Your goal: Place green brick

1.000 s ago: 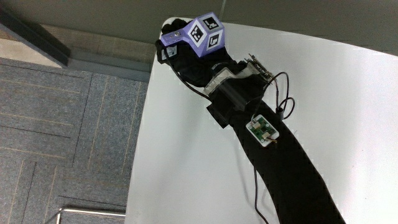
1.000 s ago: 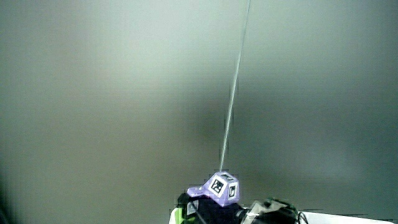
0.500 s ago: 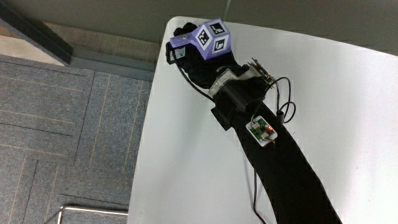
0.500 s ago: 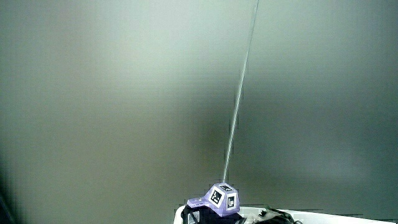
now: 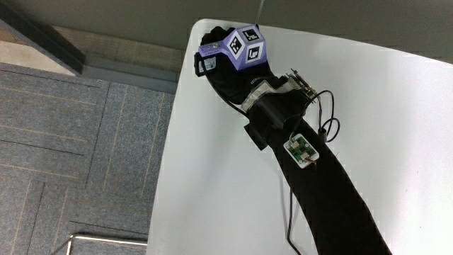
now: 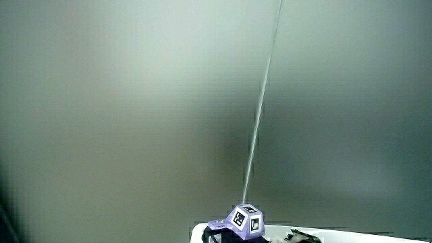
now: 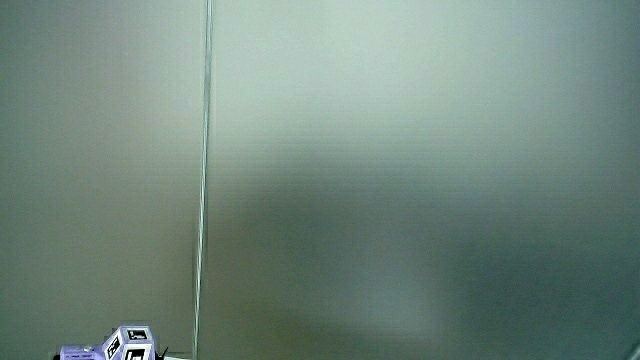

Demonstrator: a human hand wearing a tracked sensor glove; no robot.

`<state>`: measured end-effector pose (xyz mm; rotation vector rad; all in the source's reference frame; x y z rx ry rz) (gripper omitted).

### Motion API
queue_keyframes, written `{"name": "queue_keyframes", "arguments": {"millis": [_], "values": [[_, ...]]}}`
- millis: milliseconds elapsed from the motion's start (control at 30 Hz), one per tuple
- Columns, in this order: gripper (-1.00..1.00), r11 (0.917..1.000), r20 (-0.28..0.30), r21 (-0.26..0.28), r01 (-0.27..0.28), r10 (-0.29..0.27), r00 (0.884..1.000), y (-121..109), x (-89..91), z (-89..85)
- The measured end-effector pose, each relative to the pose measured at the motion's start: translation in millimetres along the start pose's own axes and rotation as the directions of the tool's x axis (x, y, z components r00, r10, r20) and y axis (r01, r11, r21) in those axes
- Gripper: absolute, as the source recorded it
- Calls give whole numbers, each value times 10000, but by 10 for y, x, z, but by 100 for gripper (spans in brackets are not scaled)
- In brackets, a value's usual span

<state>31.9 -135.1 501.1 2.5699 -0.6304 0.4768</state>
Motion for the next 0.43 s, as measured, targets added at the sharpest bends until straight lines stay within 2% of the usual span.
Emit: {"name": "queue_keyframes", "arguments": {"millis": [167,333,433], "values": [[-100,9995,-99,228,208,-206,9997,-32,62,-26],[-100,9996,-237,267,124,-118,9996,-81,53,28],[-100,9999,-272,168,28,-23,9996,-72,90,-9]]}}
